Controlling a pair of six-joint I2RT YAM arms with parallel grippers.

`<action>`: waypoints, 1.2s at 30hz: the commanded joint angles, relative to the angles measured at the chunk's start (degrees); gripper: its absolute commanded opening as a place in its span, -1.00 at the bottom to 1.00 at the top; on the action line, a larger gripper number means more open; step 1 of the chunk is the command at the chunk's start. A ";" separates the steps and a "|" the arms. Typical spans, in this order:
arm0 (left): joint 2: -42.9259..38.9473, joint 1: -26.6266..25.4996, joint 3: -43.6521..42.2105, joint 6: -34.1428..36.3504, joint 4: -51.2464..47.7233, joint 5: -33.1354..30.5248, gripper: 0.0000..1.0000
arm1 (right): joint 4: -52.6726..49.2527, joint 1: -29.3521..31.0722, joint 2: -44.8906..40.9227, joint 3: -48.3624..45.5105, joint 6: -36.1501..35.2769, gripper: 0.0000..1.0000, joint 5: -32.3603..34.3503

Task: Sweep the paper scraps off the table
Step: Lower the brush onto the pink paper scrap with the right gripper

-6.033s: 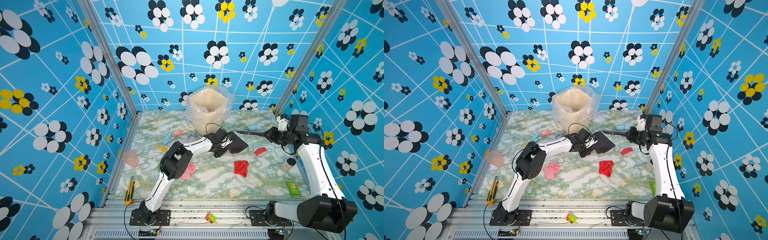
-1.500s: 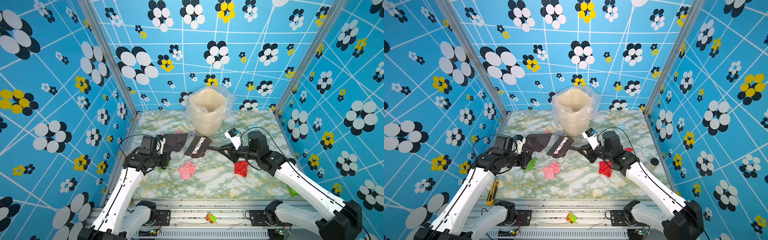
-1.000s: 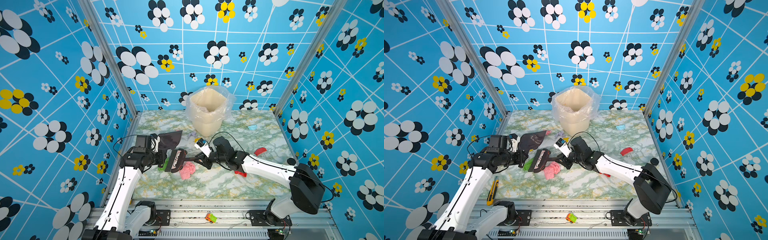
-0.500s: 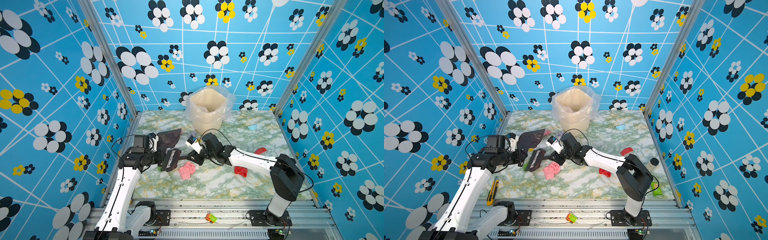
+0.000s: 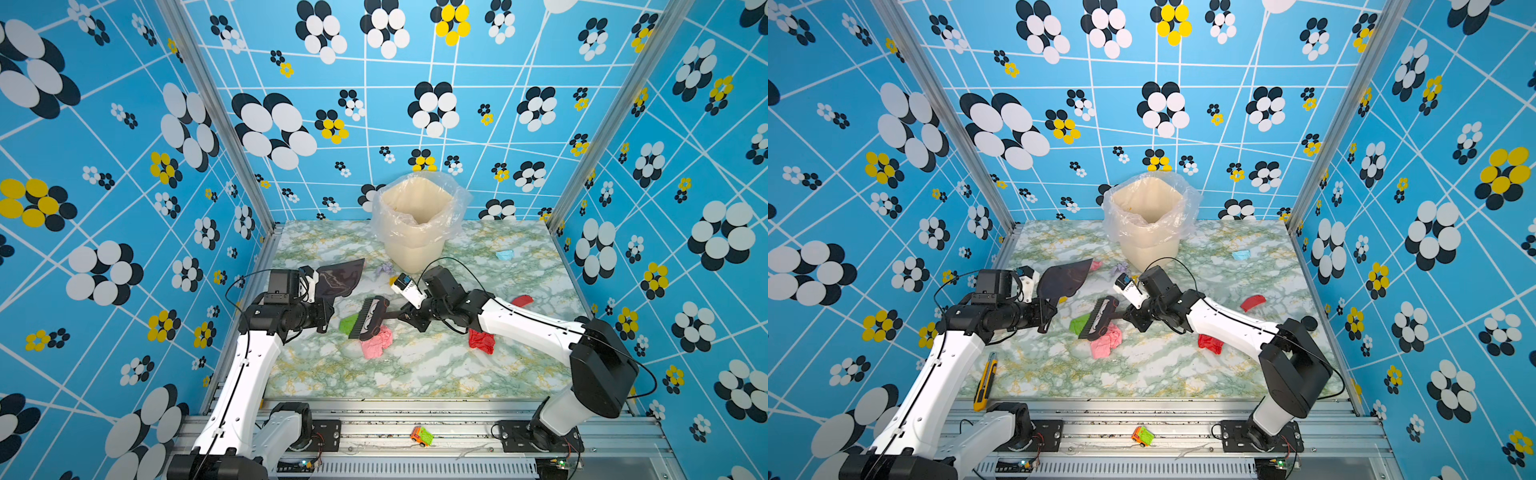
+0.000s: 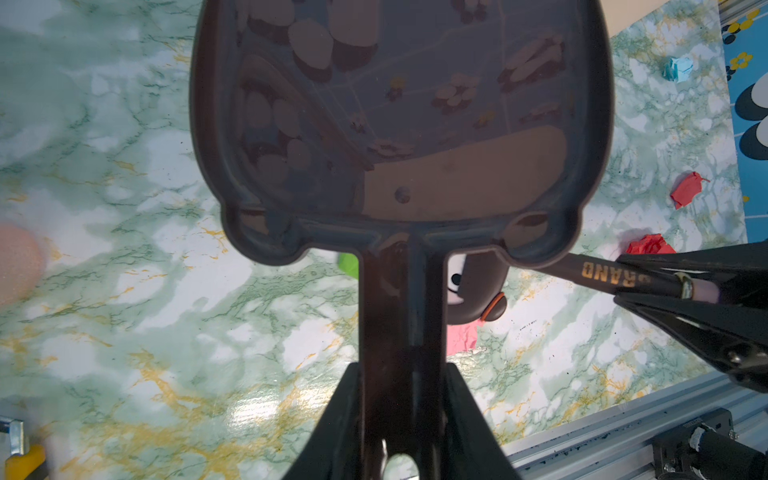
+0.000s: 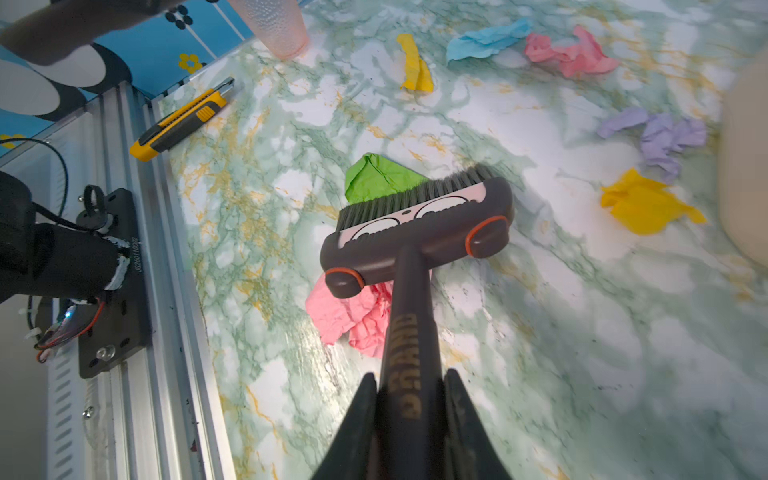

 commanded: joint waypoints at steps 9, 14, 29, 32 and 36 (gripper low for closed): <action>-0.14 -0.97 -1.75 1.09 2.62 3.68 -1.00 | -7.38 -5.72 -16.68 -6.62 -1.37 -1.00 10.73; 0.93 -5.94 -1.56 2.21 2.86 2.13 -1.00 | -12.00 -7.48 -21.55 -3.71 -1.38 -1.00 6.49; -1.09 -11.00 -7.63 -3.81 6.62 1.13 -1.00 | -21.69 -3.96 -19.78 -2.85 -2.33 -1.00 2.27; -1.05 -11.13 -7.37 -3.62 5.90 0.56 -1.00 | -18.02 -3.87 -19.88 -5.40 -0.40 -1.00 8.81; -0.22 -11.56 -6.65 -2.97 4.49 -0.27 -1.00 | -14.87 -4.50 -19.55 -6.78 1.02 -1.00 15.14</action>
